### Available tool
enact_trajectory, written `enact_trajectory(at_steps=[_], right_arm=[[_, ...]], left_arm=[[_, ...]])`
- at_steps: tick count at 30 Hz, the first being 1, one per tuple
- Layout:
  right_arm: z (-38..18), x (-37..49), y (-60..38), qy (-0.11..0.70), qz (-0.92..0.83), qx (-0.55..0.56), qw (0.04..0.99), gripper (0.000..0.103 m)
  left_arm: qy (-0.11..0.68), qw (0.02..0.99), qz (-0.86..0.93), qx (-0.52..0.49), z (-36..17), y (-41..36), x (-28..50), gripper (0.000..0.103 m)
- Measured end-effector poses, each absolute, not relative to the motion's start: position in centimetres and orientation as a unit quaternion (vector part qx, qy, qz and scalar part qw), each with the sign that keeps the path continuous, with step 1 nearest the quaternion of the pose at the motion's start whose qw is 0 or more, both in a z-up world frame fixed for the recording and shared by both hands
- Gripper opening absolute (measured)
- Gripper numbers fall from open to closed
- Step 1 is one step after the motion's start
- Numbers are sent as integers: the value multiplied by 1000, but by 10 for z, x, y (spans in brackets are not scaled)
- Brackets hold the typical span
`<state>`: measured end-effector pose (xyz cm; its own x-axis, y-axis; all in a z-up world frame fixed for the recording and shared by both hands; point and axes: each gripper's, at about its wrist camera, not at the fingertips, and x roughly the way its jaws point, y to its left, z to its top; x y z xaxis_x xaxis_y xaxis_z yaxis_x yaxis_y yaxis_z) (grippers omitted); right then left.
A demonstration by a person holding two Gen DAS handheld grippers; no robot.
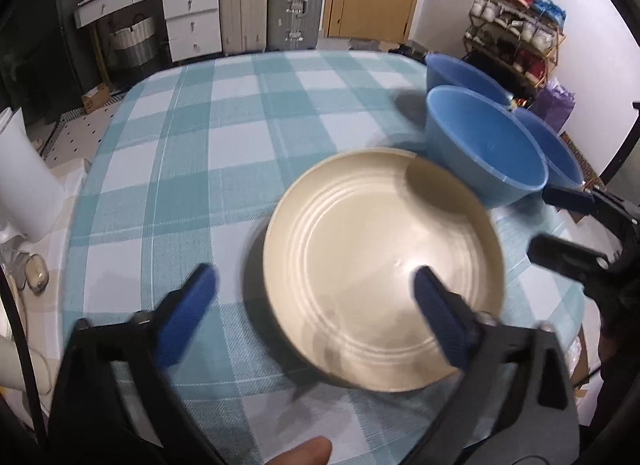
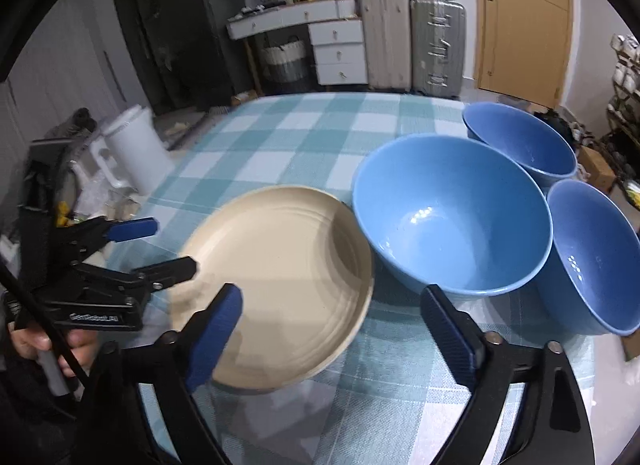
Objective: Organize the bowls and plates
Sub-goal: 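Lower the plates onto the stack and open the left tool while the right tool opens, then move the left tool to a light-blue bowl while the right tool approaches another bowl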
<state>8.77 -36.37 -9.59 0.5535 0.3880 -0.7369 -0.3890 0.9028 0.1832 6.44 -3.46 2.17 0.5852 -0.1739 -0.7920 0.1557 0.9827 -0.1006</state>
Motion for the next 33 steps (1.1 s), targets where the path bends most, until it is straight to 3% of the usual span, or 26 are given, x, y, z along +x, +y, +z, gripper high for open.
enact_trajectory(at_steps=[15,33], right_arm=[[-8,60,-447,332,211,64,917,102],[67,74,-516,286,167,106,938,102]], left_arm=[[379,915,-138,-22,101,-70,70,102],[363,916,-167,-36,155,-109,115,102]])
